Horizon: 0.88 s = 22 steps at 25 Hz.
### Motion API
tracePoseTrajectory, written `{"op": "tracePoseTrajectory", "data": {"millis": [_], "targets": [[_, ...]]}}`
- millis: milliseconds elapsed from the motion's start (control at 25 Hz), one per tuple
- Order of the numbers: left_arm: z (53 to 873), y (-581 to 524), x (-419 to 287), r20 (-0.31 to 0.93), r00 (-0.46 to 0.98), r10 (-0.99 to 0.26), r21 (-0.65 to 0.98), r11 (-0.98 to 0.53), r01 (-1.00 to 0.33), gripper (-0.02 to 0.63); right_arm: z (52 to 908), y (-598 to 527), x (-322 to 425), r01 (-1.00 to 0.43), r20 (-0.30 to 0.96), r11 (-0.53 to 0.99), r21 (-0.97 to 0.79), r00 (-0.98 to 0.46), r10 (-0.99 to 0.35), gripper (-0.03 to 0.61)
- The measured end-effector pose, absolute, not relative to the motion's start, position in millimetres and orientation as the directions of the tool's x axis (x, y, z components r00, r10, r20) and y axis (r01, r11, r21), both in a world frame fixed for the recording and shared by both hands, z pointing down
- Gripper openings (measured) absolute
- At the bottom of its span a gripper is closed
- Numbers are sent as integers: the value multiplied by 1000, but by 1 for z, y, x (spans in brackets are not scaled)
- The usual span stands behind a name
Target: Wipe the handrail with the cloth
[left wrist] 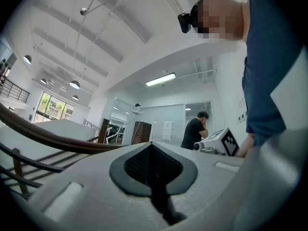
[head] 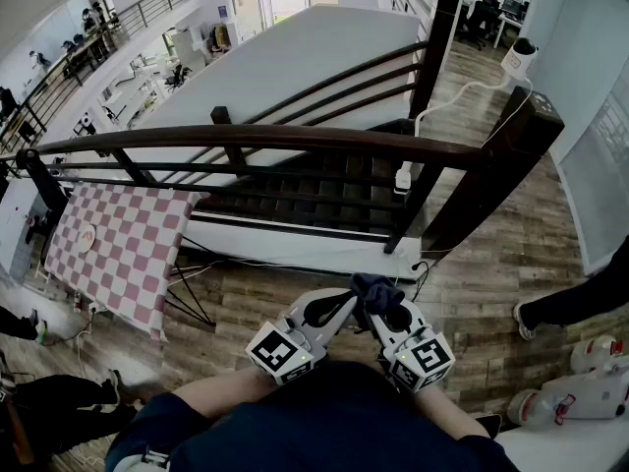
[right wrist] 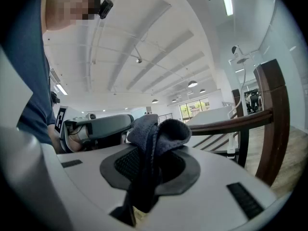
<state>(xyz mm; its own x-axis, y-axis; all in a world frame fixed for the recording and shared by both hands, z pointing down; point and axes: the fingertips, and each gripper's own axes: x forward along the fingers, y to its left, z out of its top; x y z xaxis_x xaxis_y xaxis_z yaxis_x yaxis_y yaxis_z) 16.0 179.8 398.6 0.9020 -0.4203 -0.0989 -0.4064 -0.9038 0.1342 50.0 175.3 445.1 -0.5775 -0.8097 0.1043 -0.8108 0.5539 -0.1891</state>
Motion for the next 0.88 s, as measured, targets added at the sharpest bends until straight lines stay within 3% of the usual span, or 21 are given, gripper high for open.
{"op": "tracePoseTrajectory", "data": {"millis": [880], "targets": [[388,179,52,-103,900,-422,123,-904,-410,-5,441,173,86,-805,107,565,-182,-588,-802,89]]}}
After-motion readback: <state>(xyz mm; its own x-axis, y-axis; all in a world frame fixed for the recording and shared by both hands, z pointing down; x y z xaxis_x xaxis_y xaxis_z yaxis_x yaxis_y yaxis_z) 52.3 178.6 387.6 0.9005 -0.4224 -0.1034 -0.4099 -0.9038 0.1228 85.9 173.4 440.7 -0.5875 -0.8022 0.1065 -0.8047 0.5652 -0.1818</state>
